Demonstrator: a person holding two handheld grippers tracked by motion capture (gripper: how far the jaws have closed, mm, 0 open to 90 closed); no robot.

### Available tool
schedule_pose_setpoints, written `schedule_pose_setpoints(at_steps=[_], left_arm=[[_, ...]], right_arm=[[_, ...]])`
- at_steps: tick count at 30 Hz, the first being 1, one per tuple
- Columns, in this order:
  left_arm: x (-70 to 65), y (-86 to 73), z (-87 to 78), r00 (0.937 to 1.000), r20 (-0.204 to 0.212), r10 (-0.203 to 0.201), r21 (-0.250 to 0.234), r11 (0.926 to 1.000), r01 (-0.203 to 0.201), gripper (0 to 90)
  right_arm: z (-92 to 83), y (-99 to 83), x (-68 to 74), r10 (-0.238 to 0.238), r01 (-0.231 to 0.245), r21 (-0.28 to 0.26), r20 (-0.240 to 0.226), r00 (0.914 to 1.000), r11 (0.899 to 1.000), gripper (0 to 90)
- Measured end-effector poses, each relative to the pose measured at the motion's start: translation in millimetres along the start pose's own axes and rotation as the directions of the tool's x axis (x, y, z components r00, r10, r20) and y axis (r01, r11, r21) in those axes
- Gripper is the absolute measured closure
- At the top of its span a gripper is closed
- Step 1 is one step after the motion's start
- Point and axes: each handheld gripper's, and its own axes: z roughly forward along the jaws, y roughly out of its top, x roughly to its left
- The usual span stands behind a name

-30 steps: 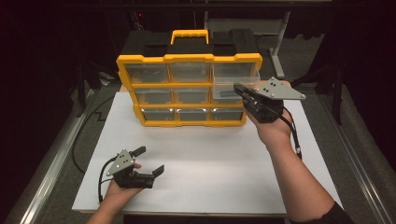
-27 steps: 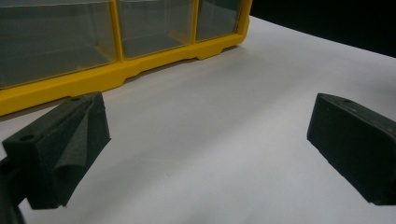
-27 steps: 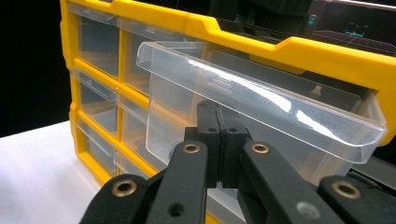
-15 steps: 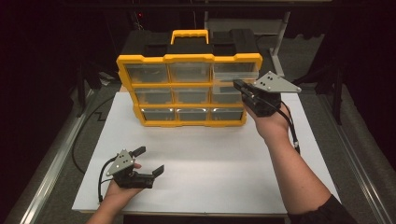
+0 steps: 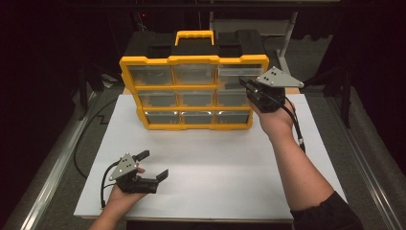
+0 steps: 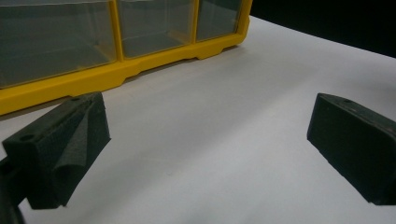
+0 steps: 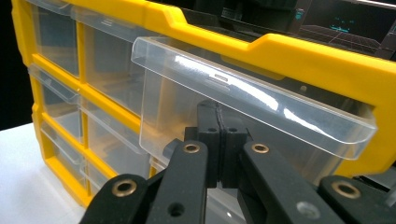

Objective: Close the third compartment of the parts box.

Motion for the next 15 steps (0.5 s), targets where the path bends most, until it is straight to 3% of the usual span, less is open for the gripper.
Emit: schedule_pose_setpoints(at_steps=[15], left_arm=[[-0.3,0.1,0.2,1.0,0.003,-0.001,-0.001,1.0,0.001,0.5]], right_arm=[[15.1,2.1,-8.8,-0.004,0.003,0.023,0.036,0.9993,1.0,90.0]])
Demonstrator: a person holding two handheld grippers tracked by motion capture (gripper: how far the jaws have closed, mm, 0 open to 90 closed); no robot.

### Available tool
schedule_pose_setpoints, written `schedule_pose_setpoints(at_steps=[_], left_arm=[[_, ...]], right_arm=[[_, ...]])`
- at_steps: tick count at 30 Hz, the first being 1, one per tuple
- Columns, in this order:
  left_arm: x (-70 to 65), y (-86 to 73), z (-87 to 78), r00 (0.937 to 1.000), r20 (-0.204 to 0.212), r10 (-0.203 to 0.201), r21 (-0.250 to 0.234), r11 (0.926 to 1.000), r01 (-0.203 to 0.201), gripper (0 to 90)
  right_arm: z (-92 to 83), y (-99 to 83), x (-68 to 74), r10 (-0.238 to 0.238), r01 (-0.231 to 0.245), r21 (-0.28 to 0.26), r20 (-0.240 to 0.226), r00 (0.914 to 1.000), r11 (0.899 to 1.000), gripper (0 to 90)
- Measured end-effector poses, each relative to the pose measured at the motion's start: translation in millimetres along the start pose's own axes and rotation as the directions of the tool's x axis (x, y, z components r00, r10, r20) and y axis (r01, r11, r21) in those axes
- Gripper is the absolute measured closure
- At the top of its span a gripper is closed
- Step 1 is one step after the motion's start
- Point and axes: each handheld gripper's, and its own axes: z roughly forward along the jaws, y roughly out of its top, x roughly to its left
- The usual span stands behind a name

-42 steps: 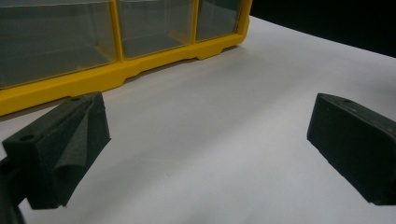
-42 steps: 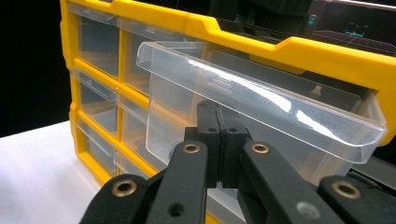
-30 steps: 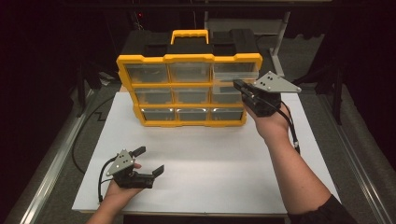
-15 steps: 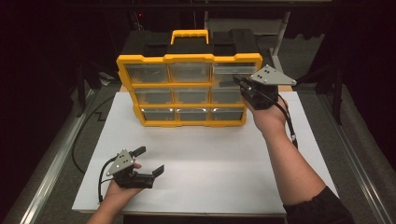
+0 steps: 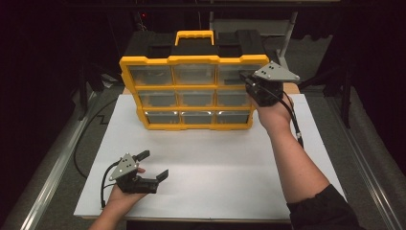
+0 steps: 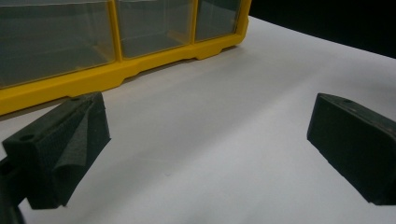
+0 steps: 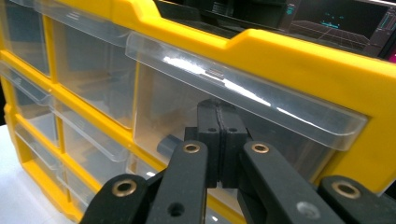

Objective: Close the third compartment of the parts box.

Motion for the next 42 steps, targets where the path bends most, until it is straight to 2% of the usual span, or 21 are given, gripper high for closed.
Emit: schedule_pose_setpoints(at_steps=[6,12,16,25,29,34,42], left_arm=[[0.0,-0.1,0.0,1.0,0.001,0.002,0.001,1.0,-0.002,0.5],[0.0,-0.2,0.6,1.0,0.001,0.004,0.004,1.0,-0.004,0.5],[-0.1,-0.1,0.6,1.0,0.0,0.001,0.001,1.0,-0.001,0.5],[0.2,-0.1,0.5,1.0,-0.004,0.0,-0.002,1.0,0.0,0.5],[0.7,0.1,0.5,1.0,-0.009,0.0,-0.003,1.0,0.0,0.5],[0.9,0.1,1.4,0.9999,-0.015,-0.001,-0.002,1.0,0.001,0.5],[1.0,-0.3,1.0,0.9997,-0.023,-0.004,0.0,1.0,0.004,0.5]], right_arm=[[5.5,-1.6,-4.4,0.002,-0.002,0.007,0.016,0.9999,1.0,90.0],[6.1,-1.6,-4.2,-0.013,0.013,0.01,0.018,0.9998,1.0,90.0],[3.0,-0.6,-2.6,-0.004,0.004,0.018,0.007,1.0,1.0,90.0],[-24.6,-0.8,5.8,0.003,-0.004,-0.027,-0.032,0.9995,1.0,90.0],[-35.9,-3.2,6.6,0.005,-0.006,-0.03,-0.039,0.9992,1.0,90.0],[-46.3,-14.7,6.3,0.009,-0.01,-0.023,-0.038,0.9992,1.0,90.0],[-52.1,-54.3,4.9,0.043,-0.042,0.034,-0.036,0.9984,0.999,90.0]])
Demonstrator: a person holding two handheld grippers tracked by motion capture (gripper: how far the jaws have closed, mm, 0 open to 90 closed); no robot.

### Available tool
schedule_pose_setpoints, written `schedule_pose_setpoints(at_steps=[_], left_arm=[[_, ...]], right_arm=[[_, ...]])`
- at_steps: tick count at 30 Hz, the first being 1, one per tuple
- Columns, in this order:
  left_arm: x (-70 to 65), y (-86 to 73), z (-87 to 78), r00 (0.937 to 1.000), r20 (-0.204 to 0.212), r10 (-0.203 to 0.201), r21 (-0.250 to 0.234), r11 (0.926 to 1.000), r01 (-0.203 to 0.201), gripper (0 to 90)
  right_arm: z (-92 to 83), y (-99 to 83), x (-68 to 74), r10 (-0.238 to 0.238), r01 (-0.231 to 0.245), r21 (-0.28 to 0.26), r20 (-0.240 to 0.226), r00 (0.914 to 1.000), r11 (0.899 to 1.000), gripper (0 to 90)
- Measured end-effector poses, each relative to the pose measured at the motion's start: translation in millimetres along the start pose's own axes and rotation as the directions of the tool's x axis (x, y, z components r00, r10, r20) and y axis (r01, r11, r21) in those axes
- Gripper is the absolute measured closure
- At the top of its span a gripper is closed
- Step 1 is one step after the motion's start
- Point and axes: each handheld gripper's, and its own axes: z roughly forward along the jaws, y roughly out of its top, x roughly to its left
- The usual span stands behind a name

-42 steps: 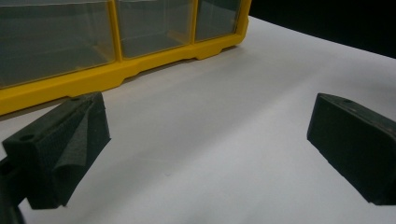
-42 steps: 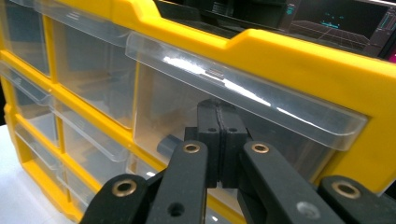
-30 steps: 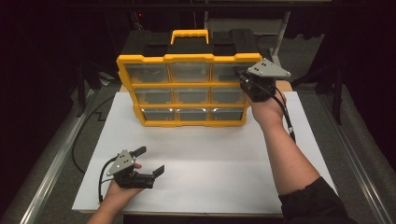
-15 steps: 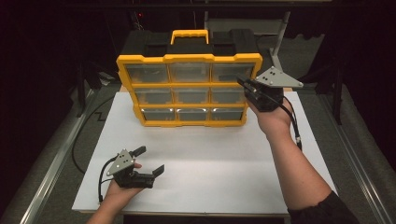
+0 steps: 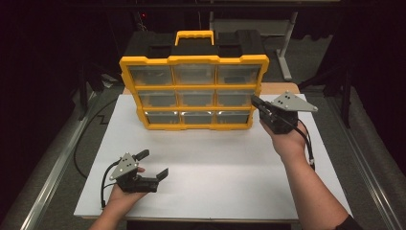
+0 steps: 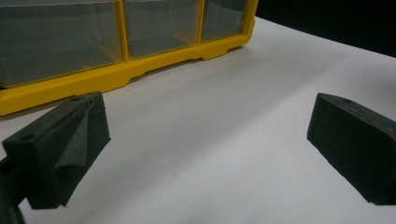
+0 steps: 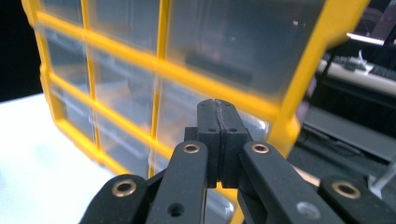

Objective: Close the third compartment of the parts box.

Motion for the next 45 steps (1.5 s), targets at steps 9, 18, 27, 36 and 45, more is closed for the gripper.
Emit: schedule_pose_setpoints(at_steps=[9,18,27,36,45], left_arm=[[1.5,-1.2,-1.6,0.9999,-0.012,-0.003,0.004,1.0,0.003,0.5],[3.4,-2.0,-1.7,0.9998,-0.019,-0.005,0.011,0.9999,0.005,0.5],[5.3,-2.5,-2.3,0.9997,-0.025,-0.005,0.012,0.9999,0.006,0.5],[8.0,-2.2,-3.3,0.9992,-0.038,-0.011,0.011,0.9999,0.011,0.5],[8.8,-1.9,-2.4,0.9989,-0.042,-0.02,0.012,0.9997,0.02,0.5]], right_arm=[[-5.1,-45.0,0.8,0.033,-0.033,0.062,-0.005,0.9994,0.998,90.0],[-19.0,-85.0,6.5,0.067,-0.065,0.106,-0.008,0.9978,0.992,90.0],[-45.9,-116.8,12.4,0.092,-0.09,0.125,-0.004,0.9958,0.988,90.0],[-80.7,-141.3,12.9,0.124,-0.125,0.128,0.015,0.9921,0.984,90.0],[-95.3,-152.6,10.3,0.165,-0.166,0.117,0.022,0.9861,0.979,89.1]])
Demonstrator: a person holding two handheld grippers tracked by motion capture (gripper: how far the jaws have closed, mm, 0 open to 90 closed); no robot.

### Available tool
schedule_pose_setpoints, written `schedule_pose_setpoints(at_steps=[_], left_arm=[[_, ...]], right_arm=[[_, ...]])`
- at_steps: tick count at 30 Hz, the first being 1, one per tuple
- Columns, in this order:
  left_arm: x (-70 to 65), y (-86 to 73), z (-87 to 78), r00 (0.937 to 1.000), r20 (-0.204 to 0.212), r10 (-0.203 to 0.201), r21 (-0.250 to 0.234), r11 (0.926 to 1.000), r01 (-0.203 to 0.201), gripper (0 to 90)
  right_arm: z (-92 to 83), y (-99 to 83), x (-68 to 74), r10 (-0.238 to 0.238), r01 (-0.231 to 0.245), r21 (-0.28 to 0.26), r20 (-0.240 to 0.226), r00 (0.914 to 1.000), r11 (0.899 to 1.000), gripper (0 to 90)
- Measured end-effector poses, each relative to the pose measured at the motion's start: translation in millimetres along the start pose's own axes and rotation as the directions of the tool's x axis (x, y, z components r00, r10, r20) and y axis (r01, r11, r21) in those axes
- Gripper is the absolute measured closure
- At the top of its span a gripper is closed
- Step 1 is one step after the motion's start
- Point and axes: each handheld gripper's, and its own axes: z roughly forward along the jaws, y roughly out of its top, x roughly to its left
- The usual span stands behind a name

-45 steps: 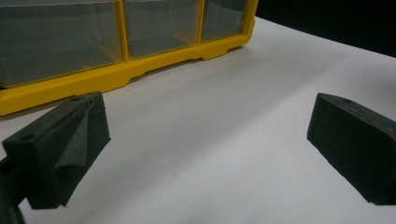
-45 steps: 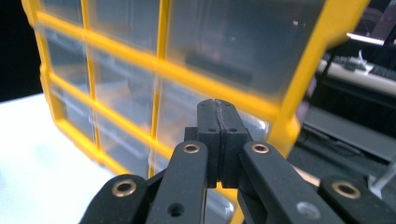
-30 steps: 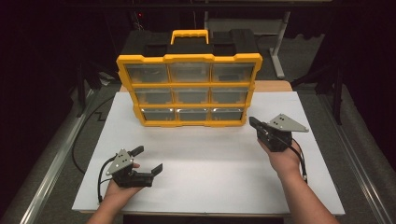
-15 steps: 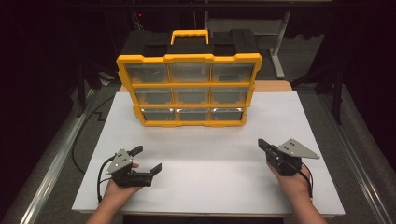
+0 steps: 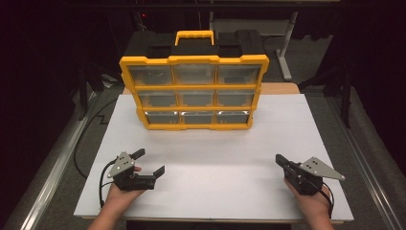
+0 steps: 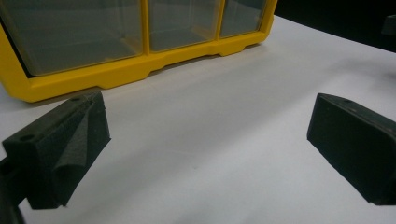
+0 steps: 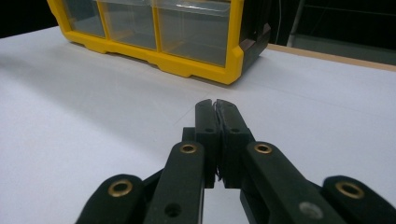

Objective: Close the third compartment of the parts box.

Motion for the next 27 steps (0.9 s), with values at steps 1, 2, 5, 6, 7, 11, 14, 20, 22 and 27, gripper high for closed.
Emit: schedule_pose_setpoints(at_steps=[1,2,5,6,7,11,14,20,22,27], left_arm=[[-0.5,0.0,0.1,1.0,0.0,0.003,0.003,1.0,-0.003,0.5],[-0.7,-0.1,0.2,1.0,0.0,0.005,0.004,1.0,-0.005,0.5],[0.0,-0.1,0.1,1.0,0.0,0.002,0.004,1.0,-0.002,0.5],[0.2,-0.2,-0.2,1.0,-0.001,0.001,0.004,1.0,-0.001,0.5],[0.4,-0.1,-0.7,1.0,-0.002,0.001,0.003,1.0,-0.001,0.5],[1.1,0.1,-2.6,1.0,-0.003,0.001,0.0,1.0,-0.001,0.5],[1.5,0.2,-2.8,1.0,-0.004,0.001,0.0,1.0,-0.001,0.5],[2.4,0.8,-2.5,1.0,-0.005,-0.001,-0.001,1.0,0.001,0.5],[2.7,1.1,-2.6,1.0,-0.01,-0.002,0.0,1.0,0.002,0.5],[3.2,0.5,-0.6,0.9999,-0.016,-0.003,0.012,0.9999,0.003,0.5]], right_arm=[[1.6,-0.9,-0.7,0.008,-0.008,-0.002,-0.006,1.0,1.0,87.7],[3.4,-1.8,-1.3,0.014,-0.014,0.0,-0.007,0.9999,1.0,84.4],[9.6,-4.1,-0.9,0.027,-0.026,0.033,-0.016,0.9995,0.999,71.4],[11.5,-4.9,-0.1,0.027,-0.026,0.038,-0.019,0.9995,0.999,66.3],[12.7,-5.5,0.7,0.028,-0.027,0.046,-0.017,0.9995,0.999,61.7],[16.1,-7.0,0.3,0.033,-0.032,0.059,-0.01,0.9994,0.998,40.7],[16.5,-7.0,-2.5,0.057,-0.056,0.056,-0.007,0.9984,0.997,23.6],[11.9,-6.2,-3.3,0.059,-0.059,0.024,0.004,0.9983,0.998,1.3],[7.7,-5.1,-3.7,0.065,-0.065,0.01,0.003,0.9979,0.998,0.4],[-0.2,-3.9,-0.6,0.038,-0.037,-0.026,0.014,0.9992,0.999,0.4]])
